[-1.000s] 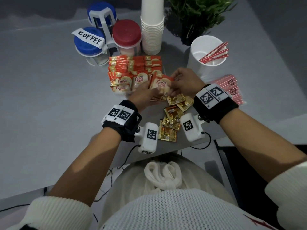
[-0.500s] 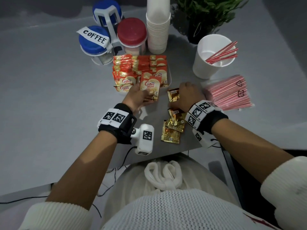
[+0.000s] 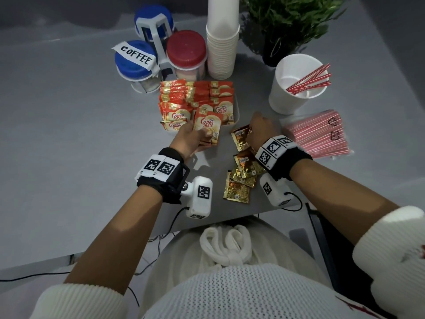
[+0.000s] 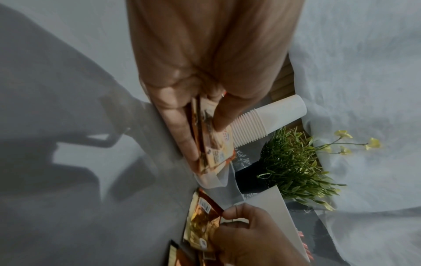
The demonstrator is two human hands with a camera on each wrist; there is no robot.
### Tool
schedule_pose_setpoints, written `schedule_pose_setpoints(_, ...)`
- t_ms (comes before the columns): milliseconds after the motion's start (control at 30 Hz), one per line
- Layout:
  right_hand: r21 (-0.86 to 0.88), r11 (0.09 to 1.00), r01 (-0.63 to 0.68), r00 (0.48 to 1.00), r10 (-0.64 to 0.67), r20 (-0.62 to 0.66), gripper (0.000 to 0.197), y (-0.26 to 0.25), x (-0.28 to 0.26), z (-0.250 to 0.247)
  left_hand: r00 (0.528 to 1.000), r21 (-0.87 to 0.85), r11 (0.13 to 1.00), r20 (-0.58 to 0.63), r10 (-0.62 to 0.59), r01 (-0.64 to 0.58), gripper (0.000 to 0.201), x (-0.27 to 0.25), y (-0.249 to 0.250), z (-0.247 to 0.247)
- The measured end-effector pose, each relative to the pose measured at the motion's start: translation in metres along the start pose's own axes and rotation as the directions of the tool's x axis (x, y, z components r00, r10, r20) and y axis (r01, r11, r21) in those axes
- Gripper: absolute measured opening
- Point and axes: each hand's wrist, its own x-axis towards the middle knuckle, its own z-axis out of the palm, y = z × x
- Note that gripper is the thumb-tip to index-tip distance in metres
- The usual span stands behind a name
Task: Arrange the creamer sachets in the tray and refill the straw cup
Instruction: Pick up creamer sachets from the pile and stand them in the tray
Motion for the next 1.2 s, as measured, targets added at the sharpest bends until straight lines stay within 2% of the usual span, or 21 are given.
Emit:
schedule_pose_setpoints(167, 0.205, 0.974, -0.093, 0.995, 0.1, -0.024, 0.027, 0.005, 0.009, 0.003, 1.0, 0.037, 0.999, 0.009, 0.004, -0.004, 0.034, 0.001, 0.0, 0.001)
schedule_pose_setpoints(400, 0.458, 0.858, -0.232, 0.973, 0.212, 0.096, 0.034, 0.012, 0.007, -0.004, 1.0, 0.03, 0.999, 0.023, 0.009, -0.01, 0.015, 0.001, 0.0, -0.003)
schedule_pose_setpoints(500, 0.511, 0.816, -0.269, 0.963, 0.221, 0.155, 0.04, 0.012, 0.007, -0.012, 0.999, 0.031, 0.999, 0.025, 0.02, -0.021, 0.015, 0.001, -0.001, -0.004)
schedule_pose_setpoints(600, 0.526, 0.807, -0.269, 0.962, 0.208, 0.175, 0.032, 0.011, 0.007, -0.016, 0.999, 0.029, 0.999, 0.035, 0.019, -0.02, 0.016, 0.0, -0.002, -0.001)
schedule_pose_setpoints(700, 0.557, 0.804, -0.208, 0.978, 0.157, 0.139, 0.029, 0.01, 0.005, -0.016, 0.999, 0.024, 1.0, 0.033, 0.012, -0.013, 0.019, 0.0, -0.003, 0.001)
schedule_pose_setpoints(767, 0.582, 0.805, -0.112, 0.994, 0.103, 0.049, 0.022, 0.009, 0.0, -0.018, 0.999, 0.026, 1.0, 0.036, 0.011, -0.012, 0.021, 0.0, -0.003, 0.002)
schedule_pose_setpoints(833, 0.677, 0.736, 0.012, 0.997, 0.042, -0.063, 0.015, 0.008, -0.005, -0.022, 0.999, 0.028, 1.0, 0.039, 0.01, -0.011, 0.023, 0.0, -0.002, 0.003)
schedule_pose_setpoints(933, 0.745, 0.634, 0.208, 0.971, -0.04, -0.237, 0.014, 0.005, -0.012, -0.027, 0.998, 0.048, 0.999, 0.06, -0.006, 0.003, 0.03, -0.002, 0.0, 0.004)
schedule_pose_setpoints(1033, 0.757, 0.555, 0.345, 0.931, -0.101, -0.351, 0.011, -0.001, -0.013, -0.027, 0.992, 0.044, 0.998, 0.115, -0.048, 0.043, 0.033, -0.004, 0.004, 0.008)
schedule_pose_setpoints(1133, 0.713, 0.565, 0.414, 0.904, -0.163, -0.396, 0.012, -0.006, -0.015, -0.02, 0.979, -0.035, 0.998, 0.198, -0.049, 0.057, 0.022, -0.011, 0.011, 0.011)
schedule_pose_setpoints(1200, 0.71, 0.54, 0.452, 0.887, -0.192, -0.419, 0.013, -0.007, -0.017, -0.016, 0.973, -0.123, 0.991, 0.229, -0.027, 0.057, 0.02, -0.014, 0.016, 0.011)
